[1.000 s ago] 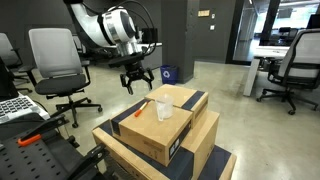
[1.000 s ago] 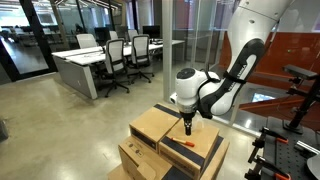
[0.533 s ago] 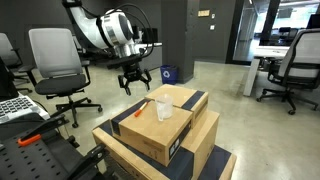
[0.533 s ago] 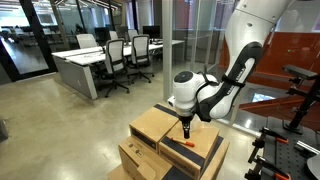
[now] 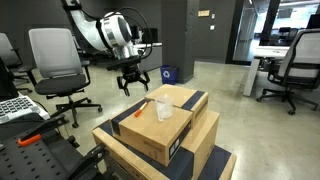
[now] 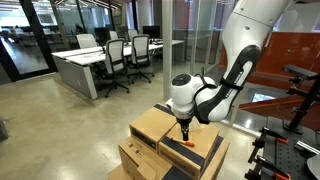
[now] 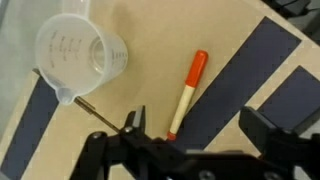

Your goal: Put the marker inside the cup

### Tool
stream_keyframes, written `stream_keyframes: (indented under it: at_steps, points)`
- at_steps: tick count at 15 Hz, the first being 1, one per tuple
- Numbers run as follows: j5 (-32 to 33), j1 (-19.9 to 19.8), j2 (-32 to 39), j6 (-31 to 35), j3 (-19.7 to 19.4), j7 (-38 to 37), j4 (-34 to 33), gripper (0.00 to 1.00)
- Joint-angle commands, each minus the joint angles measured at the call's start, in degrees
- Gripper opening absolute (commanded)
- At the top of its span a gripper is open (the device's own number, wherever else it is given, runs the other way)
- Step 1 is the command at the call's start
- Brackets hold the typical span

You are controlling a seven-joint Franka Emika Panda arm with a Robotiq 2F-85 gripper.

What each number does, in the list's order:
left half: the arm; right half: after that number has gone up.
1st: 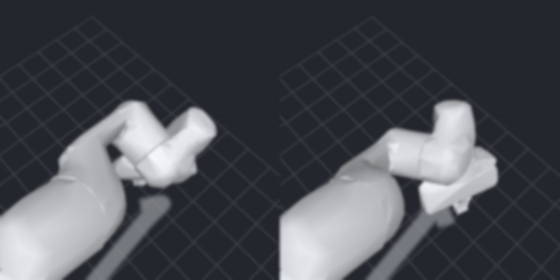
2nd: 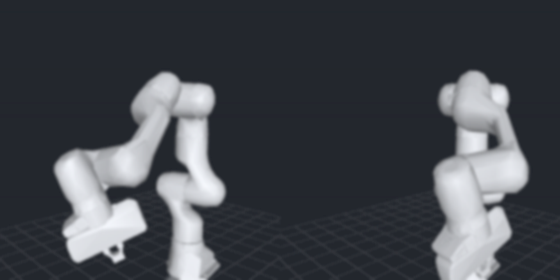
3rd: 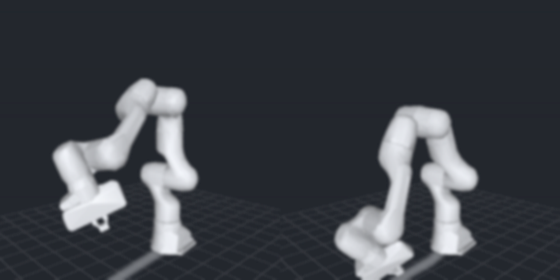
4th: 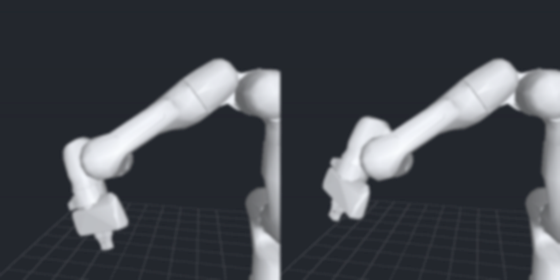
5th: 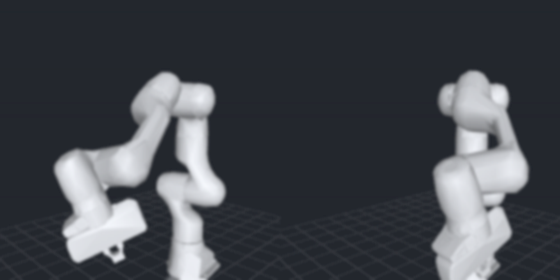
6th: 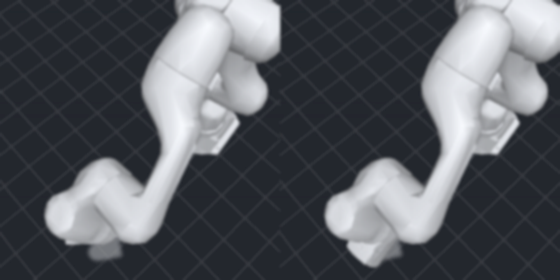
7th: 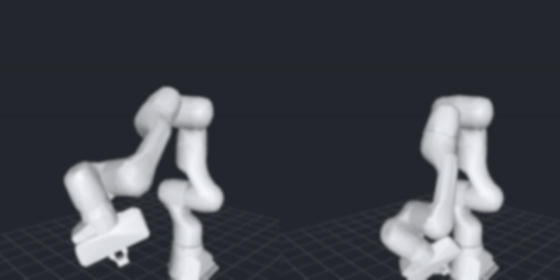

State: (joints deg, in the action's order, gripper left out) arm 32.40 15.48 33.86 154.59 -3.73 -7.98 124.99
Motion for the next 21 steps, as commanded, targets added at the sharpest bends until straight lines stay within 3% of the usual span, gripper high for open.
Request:
stream_keyframes:
  at_steps: [1, 21]
  points:
    - [-0.7, 0.5, 0.0, 0.0, -0.4, 0.5, 0.0, 1.0]
    - [-1.5, 1.5, 3.5, 0.8, -0.6, -1.2, -2.2, 1.0]
